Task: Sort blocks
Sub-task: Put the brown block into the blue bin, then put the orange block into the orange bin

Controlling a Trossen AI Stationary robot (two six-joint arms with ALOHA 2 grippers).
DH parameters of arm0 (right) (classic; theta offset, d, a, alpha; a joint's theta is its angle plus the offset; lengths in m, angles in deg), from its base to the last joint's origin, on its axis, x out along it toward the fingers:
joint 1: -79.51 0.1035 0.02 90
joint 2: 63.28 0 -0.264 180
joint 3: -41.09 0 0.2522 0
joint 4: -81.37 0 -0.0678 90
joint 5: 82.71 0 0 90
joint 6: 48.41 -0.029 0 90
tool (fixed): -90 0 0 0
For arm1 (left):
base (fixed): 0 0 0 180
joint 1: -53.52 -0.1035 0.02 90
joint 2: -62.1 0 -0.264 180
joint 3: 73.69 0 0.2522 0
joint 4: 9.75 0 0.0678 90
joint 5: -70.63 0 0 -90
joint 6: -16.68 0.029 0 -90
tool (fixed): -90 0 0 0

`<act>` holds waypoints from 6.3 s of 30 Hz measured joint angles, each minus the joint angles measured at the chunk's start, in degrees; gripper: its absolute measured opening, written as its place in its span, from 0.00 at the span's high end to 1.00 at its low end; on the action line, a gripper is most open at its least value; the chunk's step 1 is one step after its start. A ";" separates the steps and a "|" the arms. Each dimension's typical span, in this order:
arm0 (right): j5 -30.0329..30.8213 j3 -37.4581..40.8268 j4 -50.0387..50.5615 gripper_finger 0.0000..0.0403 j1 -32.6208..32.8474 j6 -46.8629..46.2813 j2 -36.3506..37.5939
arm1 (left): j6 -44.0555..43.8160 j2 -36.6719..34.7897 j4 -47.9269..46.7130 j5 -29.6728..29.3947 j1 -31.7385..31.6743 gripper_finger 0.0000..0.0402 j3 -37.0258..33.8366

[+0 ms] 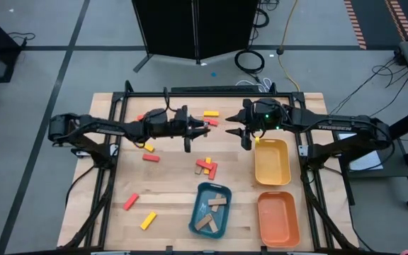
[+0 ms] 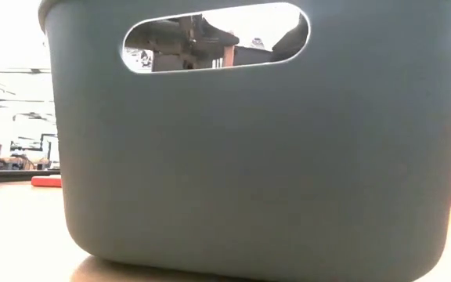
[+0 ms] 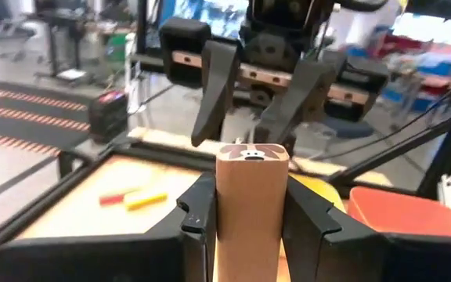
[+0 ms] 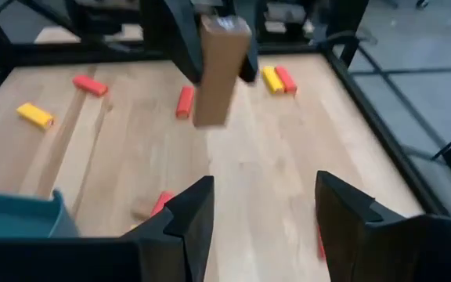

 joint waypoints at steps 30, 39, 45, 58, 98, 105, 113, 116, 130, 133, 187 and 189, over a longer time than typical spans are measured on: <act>-0.21 13.90 -1.36 0.64 22.18 -14.14 -0.07 | -28.63 16.31 -4.23 -46.59 34.18 0.79 1.32; 0.32 15.30 -2.72 0.64 24.56 -14.25 -0.07 | -26.92 17.09 -14.75 -46.04 37.96 0.79 14.22; 0.80 15.28 -3.52 0.64 25.79 -13.33 -0.07 | -34.21 21.56 -25.98 -38.11 39.15 0.79 21.72; 1.54 15.28 -2.59 0.64 26.68 -12.57 -0.07 | -47.86 27.32 -36.81 -24.35 38.98 0.79 25.64; 1.58 15.28 -3.78 0.64 26.62 -12.44 -0.07 | -40.24 12.45 -77.20 -24.04 35.03 0.40 25.64; 1.60 15.28 -4.09 0.64 26.62 -12.34 -0.07 | -39.99 12.41 -91.53 -23.31 33.76 0.40 25.62; 1.59 15.28 -5.07 0.64 26.62 -12.87 -0.07 | -35.50 12.41 -101.59 -14.72 28.91 0.40 25.62; 1.56 15.28 -4.93 0.64 26.64 -15.19 -0.07 | -34.09 12.41 -105.34 -12.41 27.02 0.40 25.62; 10.54 18.64 -4.03 0.64 29.24 -17.44 -0.07 | -21.34 12.37 -113.25 -12.90 18.90 0.40 20.96; 10.59 19.31 -4.83 0.64 29.26 -17.44 -0.07 | -16.26 12.37 -112.98 -14.43 16.66 0.40 19.30; 18.02 20.09 -5.40 0.64 29.22 -16.80 -0.09 | 10.33 12.34 -93.33 -11.53 8.91 0.80 5.58; 18.01 20.08 -5.40 0.64 29.22 -16.78 -0.09 | 8.91 12.40 -93.29 -11.49 8.89 0.82 6.26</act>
